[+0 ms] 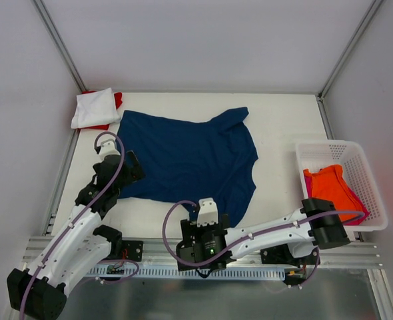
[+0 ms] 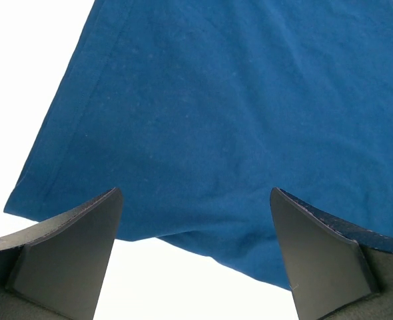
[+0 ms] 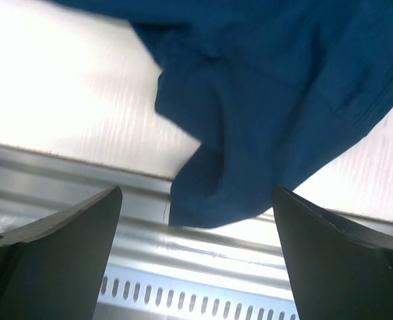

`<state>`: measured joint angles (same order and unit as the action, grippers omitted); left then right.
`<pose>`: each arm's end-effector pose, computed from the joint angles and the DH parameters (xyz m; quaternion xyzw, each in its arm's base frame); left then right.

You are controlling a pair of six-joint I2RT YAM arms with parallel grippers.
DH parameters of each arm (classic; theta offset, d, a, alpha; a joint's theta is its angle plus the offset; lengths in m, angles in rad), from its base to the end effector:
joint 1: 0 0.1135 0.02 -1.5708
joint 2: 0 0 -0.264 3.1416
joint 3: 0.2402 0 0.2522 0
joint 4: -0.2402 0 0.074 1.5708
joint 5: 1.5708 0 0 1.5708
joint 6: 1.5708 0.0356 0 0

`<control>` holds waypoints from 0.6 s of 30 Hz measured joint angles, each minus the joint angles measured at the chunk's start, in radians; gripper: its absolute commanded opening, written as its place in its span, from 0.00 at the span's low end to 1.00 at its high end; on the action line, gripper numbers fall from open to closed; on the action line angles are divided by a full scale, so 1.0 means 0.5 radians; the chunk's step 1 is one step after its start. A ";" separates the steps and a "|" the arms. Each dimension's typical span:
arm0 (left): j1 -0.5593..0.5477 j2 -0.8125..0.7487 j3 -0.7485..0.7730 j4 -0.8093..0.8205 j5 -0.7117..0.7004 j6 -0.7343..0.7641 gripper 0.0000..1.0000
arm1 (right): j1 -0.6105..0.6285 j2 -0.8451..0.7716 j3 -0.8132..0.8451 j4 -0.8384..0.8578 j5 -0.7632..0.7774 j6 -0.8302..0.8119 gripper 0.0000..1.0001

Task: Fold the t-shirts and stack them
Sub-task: Flatten the tshirt out

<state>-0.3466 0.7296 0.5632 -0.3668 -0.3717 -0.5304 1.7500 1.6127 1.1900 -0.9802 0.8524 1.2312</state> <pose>0.1615 -0.0446 0.2536 -0.1696 0.8415 -0.0616 0.5093 -0.0263 0.2954 0.2354 -0.1992 0.8859 0.0431 0.4168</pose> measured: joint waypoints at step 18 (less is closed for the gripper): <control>-0.002 -0.232 -0.114 0.055 0.120 -0.020 0.95 | 0.214 0.110 -0.525 0.333 -0.389 0.319 0.48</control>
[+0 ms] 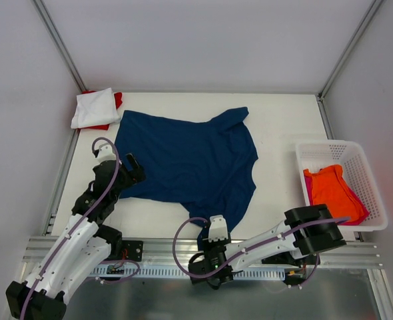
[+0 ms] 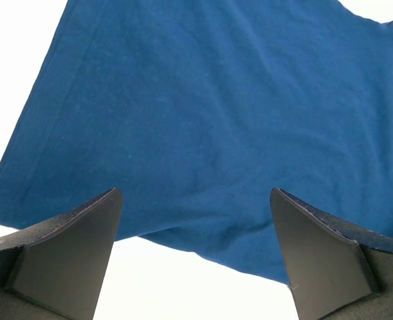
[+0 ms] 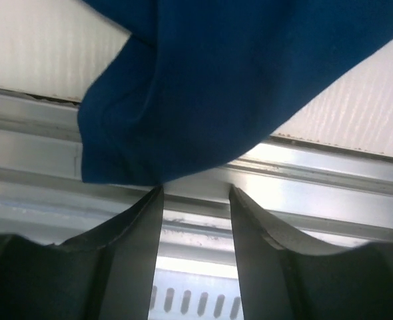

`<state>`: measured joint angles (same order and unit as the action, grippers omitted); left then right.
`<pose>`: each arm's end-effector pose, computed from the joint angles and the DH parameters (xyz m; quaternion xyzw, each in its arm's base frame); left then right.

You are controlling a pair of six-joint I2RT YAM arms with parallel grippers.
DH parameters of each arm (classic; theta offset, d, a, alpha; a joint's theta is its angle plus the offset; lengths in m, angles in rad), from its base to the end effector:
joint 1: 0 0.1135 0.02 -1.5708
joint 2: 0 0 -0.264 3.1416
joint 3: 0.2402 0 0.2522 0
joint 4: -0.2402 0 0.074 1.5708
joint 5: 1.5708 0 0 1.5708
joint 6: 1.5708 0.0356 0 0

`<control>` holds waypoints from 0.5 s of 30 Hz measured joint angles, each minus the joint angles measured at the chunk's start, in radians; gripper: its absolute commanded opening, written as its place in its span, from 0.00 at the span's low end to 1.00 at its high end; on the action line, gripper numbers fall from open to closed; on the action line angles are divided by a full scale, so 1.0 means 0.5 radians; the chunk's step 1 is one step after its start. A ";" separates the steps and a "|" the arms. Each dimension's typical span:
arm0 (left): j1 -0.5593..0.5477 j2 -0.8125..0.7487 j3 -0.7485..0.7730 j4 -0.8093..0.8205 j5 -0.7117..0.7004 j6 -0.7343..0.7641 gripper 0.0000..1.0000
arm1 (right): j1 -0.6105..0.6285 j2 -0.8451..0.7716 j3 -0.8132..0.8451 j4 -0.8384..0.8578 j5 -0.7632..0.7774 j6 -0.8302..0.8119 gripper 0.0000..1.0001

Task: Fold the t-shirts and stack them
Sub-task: Flatten the tshirt out

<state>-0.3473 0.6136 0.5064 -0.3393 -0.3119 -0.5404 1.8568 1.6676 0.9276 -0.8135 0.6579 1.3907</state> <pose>0.1461 -0.0413 0.2524 -0.1630 0.8240 -0.1074 0.5320 -0.0549 0.2639 0.1532 -0.2158 0.9214 0.0253 0.3222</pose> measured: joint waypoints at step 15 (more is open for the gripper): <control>-0.002 -0.014 -0.054 0.058 0.036 0.002 0.95 | -0.137 0.323 0.413 -0.045 -0.066 -0.318 0.70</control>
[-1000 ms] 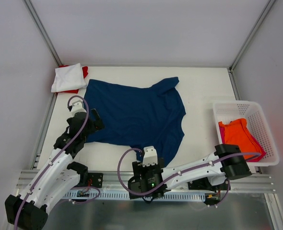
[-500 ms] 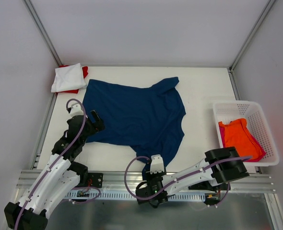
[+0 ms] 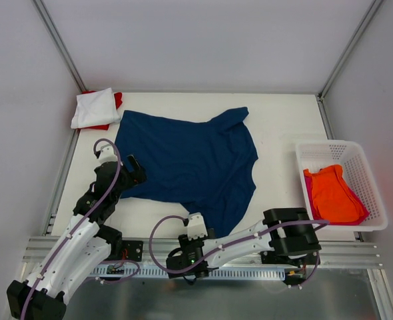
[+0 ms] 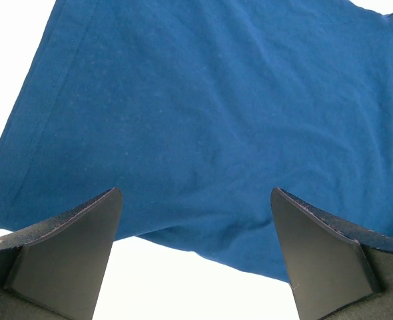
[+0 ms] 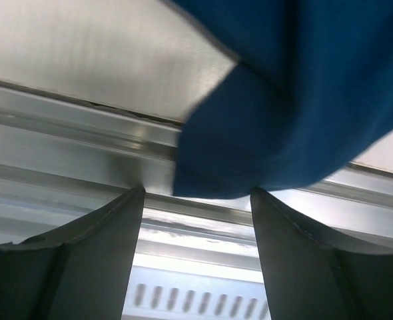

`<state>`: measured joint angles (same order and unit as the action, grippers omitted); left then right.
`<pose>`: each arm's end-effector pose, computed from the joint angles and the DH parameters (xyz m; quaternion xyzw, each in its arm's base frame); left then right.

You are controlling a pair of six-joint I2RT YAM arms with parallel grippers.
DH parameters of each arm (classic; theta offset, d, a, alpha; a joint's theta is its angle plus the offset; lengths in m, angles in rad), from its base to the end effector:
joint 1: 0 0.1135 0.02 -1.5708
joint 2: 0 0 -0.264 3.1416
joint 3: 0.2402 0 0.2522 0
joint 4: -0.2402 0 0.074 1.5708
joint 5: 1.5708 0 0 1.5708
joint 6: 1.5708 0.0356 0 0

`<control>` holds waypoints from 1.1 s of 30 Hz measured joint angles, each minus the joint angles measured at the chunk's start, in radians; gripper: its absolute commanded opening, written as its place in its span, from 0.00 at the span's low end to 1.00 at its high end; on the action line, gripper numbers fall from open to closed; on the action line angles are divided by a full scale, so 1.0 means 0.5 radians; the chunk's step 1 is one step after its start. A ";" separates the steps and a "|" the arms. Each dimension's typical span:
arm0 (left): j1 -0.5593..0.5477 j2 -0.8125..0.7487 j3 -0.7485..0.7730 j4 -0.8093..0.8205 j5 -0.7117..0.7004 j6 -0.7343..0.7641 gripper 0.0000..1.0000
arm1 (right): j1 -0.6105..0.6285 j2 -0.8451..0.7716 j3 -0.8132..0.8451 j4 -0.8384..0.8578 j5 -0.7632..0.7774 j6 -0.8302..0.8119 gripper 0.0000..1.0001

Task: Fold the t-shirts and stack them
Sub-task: Flatten the tshirt out

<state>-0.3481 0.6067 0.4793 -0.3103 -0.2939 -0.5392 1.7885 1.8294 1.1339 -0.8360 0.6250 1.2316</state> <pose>0.1460 -0.0420 0.2466 -0.1579 0.8234 -0.1163 0.5326 -0.0484 0.3151 0.1550 -0.2557 0.9164 0.0000 0.3080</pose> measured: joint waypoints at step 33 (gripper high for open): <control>-0.050 -0.058 -0.034 0.037 0.007 0.014 0.96 | -0.190 0.042 0.059 0.200 -0.213 -0.385 0.68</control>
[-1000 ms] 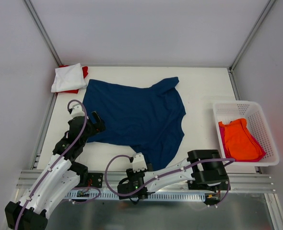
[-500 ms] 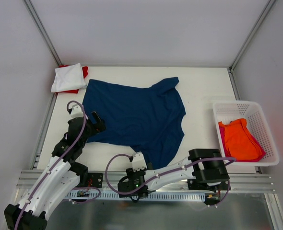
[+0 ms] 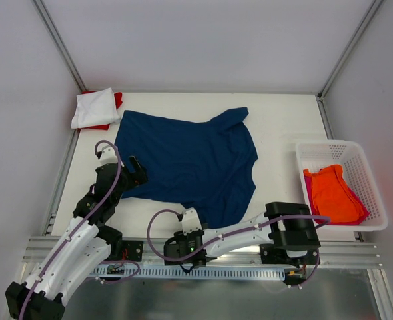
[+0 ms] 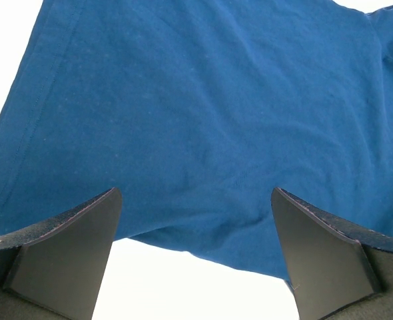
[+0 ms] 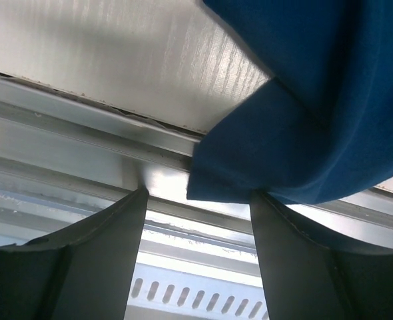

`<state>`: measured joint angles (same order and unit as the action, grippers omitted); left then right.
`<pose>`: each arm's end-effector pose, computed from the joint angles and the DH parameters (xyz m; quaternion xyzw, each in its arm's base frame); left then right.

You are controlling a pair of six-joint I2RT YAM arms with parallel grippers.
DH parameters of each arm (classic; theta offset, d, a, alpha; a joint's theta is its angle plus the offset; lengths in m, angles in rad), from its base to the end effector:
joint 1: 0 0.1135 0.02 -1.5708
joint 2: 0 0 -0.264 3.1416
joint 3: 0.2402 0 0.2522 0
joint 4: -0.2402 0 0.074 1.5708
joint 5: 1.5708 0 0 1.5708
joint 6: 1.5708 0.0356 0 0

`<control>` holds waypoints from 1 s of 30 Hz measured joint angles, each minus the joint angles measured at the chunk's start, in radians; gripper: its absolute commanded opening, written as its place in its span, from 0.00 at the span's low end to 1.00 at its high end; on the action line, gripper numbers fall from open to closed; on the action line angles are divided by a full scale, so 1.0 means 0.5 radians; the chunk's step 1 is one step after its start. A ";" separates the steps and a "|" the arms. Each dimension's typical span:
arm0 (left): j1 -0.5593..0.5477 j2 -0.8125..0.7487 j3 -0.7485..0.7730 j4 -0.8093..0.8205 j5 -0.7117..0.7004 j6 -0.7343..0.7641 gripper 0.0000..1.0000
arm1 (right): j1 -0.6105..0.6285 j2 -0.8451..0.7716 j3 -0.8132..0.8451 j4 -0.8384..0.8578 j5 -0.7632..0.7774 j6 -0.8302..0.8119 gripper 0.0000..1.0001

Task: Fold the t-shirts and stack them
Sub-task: Flatten the tshirt out

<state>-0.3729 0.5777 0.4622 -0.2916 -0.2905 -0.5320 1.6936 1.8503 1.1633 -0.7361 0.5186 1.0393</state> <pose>0.1419 -0.0446 0.2462 -0.1450 0.8177 -0.1290 0.5419 -0.0236 0.3353 0.1545 -0.2918 0.9189 0.0179 0.2649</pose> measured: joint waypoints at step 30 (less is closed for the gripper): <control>-0.056 -0.034 -0.023 0.049 0.042 0.037 0.99 | -0.214 0.087 -0.320 1.585 -0.217 -0.108 0.00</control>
<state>-0.4007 0.5606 0.4507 -0.2672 -0.2695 -0.5133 1.5864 1.8938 1.0035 0.0566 0.4099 0.9855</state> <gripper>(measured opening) 0.990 0.010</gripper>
